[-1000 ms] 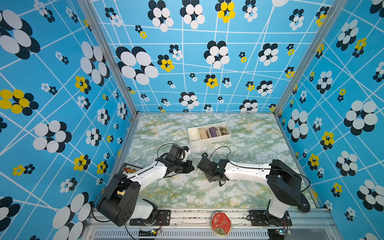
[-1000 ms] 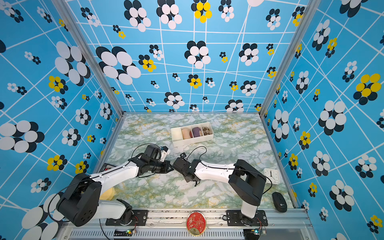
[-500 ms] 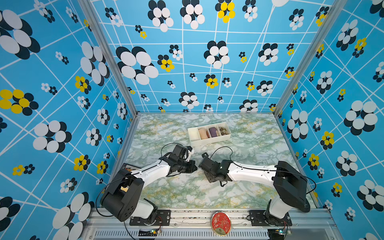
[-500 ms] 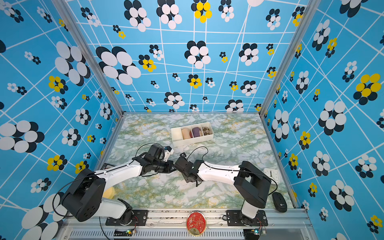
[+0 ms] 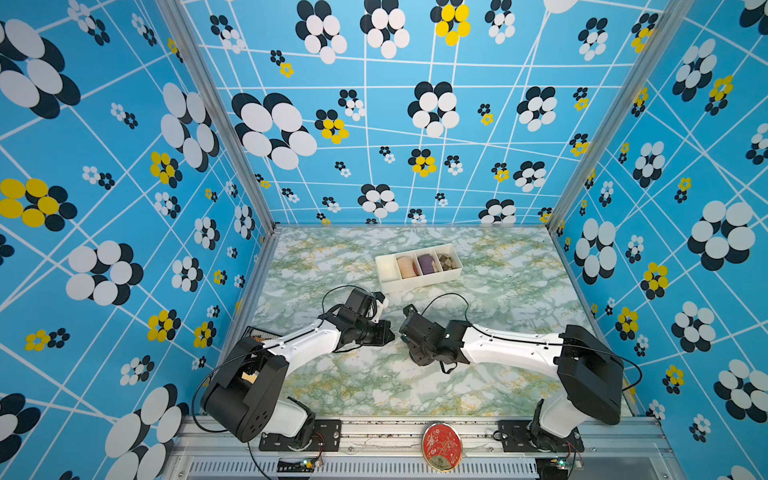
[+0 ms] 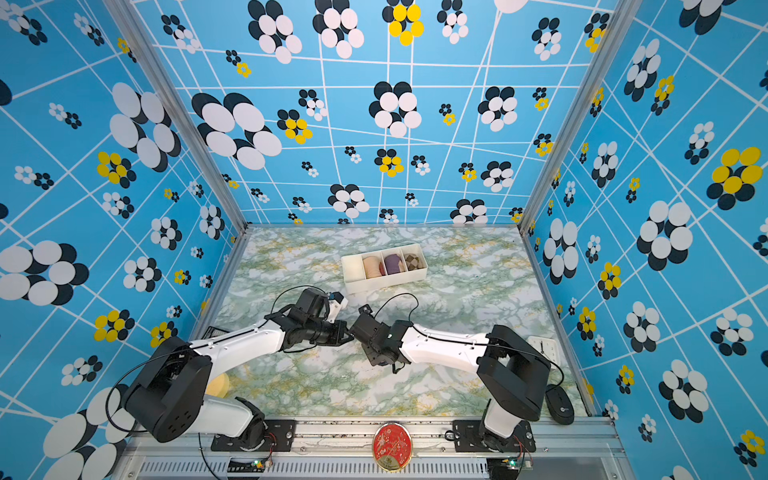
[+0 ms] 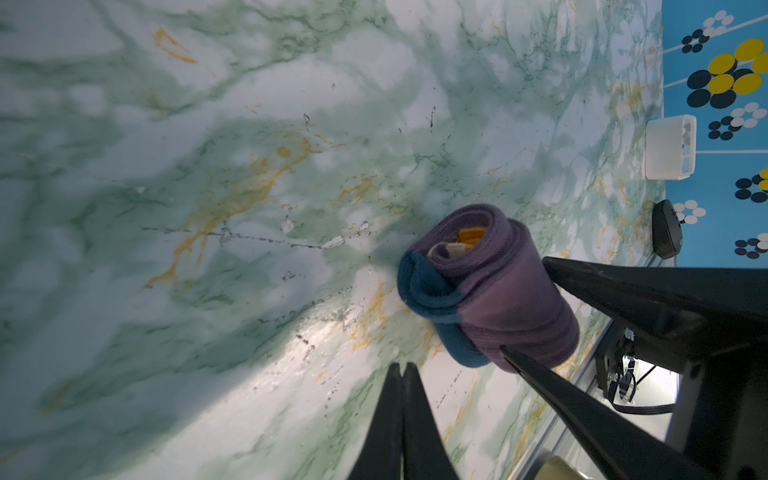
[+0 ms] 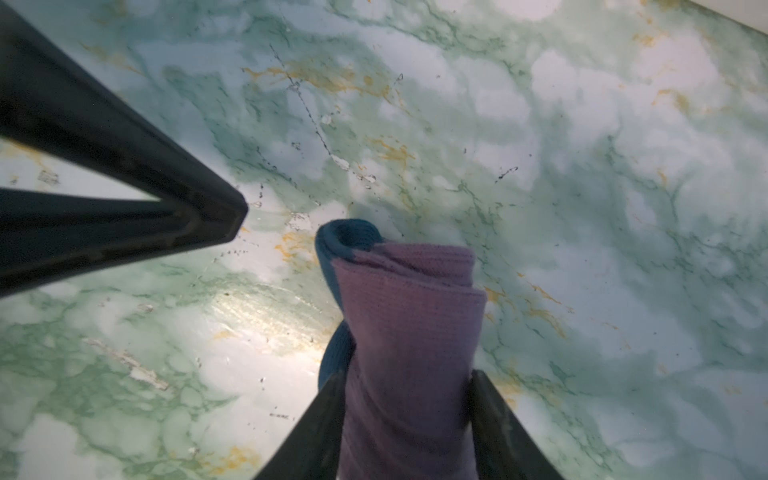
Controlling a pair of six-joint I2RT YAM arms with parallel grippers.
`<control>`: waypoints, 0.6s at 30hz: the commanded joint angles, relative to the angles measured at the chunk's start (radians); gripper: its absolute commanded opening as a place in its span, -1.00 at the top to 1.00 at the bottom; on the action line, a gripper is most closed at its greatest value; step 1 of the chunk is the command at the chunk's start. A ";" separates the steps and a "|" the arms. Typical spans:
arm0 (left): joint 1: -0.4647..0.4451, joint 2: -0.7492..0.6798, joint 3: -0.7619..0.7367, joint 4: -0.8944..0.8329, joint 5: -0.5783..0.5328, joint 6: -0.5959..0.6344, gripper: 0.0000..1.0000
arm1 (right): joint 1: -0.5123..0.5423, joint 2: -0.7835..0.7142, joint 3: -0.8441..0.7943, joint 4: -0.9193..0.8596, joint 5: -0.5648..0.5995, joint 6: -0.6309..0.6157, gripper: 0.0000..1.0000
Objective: Roll the socks
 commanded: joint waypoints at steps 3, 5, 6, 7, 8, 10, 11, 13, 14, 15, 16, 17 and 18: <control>-0.008 0.009 0.020 0.016 0.010 0.000 0.89 | 0.004 -0.031 -0.026 0.031 -0.034 -0.013 0.10; -0.007 0.012 0.020 0.017 0.011 -0.001 0.89 | 0.004 -0.030 -0.027 0.034 -0.049 -0.015 0.13; -0.007 0.012 0.020 0.019 0.010 0.000 0.89 | 0.004 -0.030 -0.026 0.035 -0.055 -0.015 0.15; -0.007 0.014 0.020 0.019 0.010 0.000 0.89 | 0.004 -0.030 -0.027 0.036 -0.058 -0.015 0.17; -0.007 0.015 0.019 0.020 0.009 0.000 0.89 | 0.004 -0.030 -0.028 0.037 -0.059 -0.015 0.20; -0.008 0.017 0.017 0.021 0.010 0.000 0.89 | 0.004 -0.031 -0.030 0.038 -0.062 -0.015 0.24; -0.008 0.019 0.017 0.022 0.010 0.000 0.89 | 0.005 -0.034 -0.030 0.039 -0.065 -0.016 0.26; -0.008 0.019 0.015 0.023 0.011 0.000 0.89 | 0.005 -0.036 -0.033 0.044 -0.069 -0.018 0.30; -0.007 0.019 0.014 0.026 0.011 0.000 0.89 | 0.004 -0.036 -0.032 0.045 -0.071 -0.019 0.31; -0.008 0.019 0.010 0.028 0.013 -0.002 0.89 | 0.005 -0.036 -0.029 0.044 -0.075 -0.020 0.32; -0.008 0.017 0.010 0.030 0.014 -0.005 0.89 | 0.004 -0.035 -0.028 0.044 -0.078 -0.020 0.33; -0.010 0.014 0.007 0.032 0.015 -0.008 0.90 | 0.004 -0.034 -0.025 0.043 -0.081 -0.021 0.35; -0.013 0.010 0.003 0.033 0.016 -0.011 0.90 | 0.004 -0.031 -0.024 0.039 -0.080 -0.021 0.37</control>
